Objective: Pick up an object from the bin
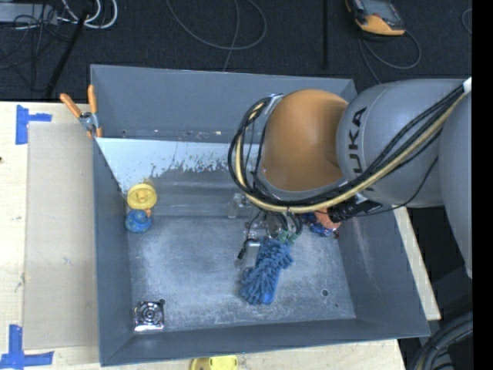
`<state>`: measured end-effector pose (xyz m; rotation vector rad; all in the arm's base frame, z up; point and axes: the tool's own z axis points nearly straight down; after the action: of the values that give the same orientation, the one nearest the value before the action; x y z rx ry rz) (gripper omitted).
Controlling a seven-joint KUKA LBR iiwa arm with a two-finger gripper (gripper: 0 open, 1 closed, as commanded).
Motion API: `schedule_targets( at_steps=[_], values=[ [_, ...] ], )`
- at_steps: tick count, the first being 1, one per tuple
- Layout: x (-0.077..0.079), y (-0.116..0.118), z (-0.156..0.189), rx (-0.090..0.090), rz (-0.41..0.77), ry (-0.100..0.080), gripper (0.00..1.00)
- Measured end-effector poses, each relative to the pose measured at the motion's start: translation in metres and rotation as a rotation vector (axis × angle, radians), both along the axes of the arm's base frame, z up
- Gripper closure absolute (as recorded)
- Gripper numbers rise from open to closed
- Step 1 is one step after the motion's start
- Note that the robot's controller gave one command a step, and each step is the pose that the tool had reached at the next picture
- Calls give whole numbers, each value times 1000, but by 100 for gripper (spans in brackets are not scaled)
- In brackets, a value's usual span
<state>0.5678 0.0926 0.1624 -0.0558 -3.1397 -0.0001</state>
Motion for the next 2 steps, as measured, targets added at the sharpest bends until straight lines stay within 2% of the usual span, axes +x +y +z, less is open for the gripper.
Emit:
schedule_targets(
  at_steps=[1,2],
  values=[
    [1,-30,-33,0,228,-7,0],
    [-22,-46,-57,1,280,1,0]
  ],
)
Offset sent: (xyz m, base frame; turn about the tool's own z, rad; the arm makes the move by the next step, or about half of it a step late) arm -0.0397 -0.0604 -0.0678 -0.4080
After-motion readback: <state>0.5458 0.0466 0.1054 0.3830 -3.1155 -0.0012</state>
